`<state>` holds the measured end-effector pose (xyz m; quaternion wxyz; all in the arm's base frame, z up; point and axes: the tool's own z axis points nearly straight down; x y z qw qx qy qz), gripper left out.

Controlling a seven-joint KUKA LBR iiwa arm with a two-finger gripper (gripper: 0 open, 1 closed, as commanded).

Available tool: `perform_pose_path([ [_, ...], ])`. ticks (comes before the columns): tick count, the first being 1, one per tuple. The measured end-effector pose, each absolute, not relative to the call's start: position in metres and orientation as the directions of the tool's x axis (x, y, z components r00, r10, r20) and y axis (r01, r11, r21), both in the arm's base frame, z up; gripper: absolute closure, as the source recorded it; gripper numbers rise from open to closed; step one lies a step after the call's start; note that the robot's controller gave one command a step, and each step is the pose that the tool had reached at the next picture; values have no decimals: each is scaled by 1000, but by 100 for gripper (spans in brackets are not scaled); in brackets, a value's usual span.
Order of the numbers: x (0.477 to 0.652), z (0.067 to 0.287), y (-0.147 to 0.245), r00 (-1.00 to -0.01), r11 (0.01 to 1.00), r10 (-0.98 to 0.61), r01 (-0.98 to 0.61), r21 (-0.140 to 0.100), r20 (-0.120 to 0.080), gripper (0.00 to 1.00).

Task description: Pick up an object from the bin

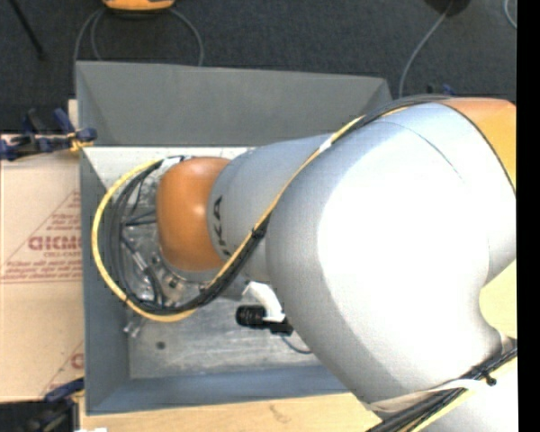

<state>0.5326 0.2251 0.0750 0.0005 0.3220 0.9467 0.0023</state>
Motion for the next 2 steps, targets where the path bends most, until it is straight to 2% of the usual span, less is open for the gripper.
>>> perform_pose_path([
  [1,535,77,221,-791,791,611,611,4,-8,100],
  [2,536,85,221,-791,791,611,611,3,-3,100],
])
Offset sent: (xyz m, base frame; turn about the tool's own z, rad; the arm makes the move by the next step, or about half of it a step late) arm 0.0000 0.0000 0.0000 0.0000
